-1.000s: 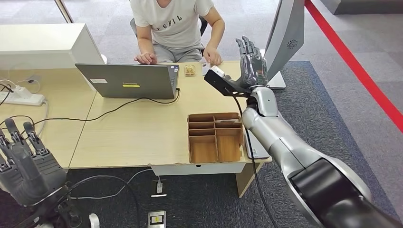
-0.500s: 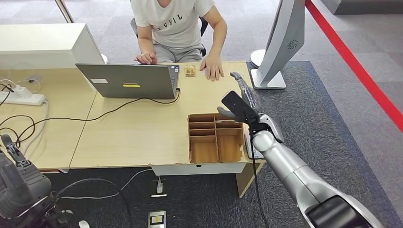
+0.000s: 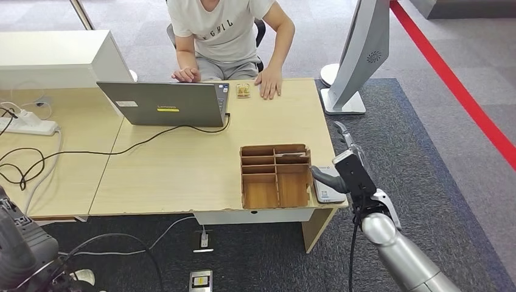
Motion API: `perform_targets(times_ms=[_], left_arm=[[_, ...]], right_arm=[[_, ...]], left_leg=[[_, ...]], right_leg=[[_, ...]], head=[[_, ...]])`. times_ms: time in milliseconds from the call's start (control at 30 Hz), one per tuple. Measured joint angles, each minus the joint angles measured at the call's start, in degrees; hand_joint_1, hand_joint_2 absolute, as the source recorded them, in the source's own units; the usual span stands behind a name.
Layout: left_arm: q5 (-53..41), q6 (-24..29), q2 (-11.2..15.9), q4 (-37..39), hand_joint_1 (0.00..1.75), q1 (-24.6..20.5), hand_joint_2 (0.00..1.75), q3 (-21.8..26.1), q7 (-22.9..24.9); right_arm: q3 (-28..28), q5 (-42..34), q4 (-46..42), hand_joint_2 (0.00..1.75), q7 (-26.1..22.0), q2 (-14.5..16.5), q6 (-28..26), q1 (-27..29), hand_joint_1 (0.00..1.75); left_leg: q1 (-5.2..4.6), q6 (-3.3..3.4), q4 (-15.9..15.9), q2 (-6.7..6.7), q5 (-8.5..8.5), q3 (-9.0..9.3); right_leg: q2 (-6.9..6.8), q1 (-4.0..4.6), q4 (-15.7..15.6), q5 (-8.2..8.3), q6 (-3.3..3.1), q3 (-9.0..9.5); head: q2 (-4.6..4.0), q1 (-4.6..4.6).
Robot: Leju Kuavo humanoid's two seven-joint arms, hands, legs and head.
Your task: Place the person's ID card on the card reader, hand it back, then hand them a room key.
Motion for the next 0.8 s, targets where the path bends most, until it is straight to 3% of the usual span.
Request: perform_targets(times_ms=[167,400,800], left_arm=[[0.0,0.6,0.0,0.0,0.0,0.1,1.75,-0.1,0.0],[0.0,2.7,0.4,-0.5,0.0,0.1,1.75,-0.7,0.0],[1.0,4.0,1.4,-0.9,0.0,-0.3,1.75,-3.5,0.0]], right_arm=[[-2.2,0.8,-5.3,1.75,0.7,-1.9,0.0,2.9,0.0],[-3.3,5.1,-8.7,1.75,2.1,-2.3,0.0,3.9,0.0],[-1.2,21.0,-6.5,1.75,3.8,0.9,-0.4,0.2,0.0]], left_leg=[[0.0,0.0,0.0,0.0,0.0,0.0],[0.0,0.0,0.0,0.0,0.01,-0.01],[0.01,0.01,0.0,0.0,0.02,-0.05]], right_leg=[[0.0,0.0,0.0,0.0,0.0,0.01],[0.0,0.0,0.0,0.0,-0.01,0.02],[-0.01,0.01,0.0,0.0,-0.01,0.01]], head=[[0.0,0.01],[0.0,0.01],[0.0,0.01]])
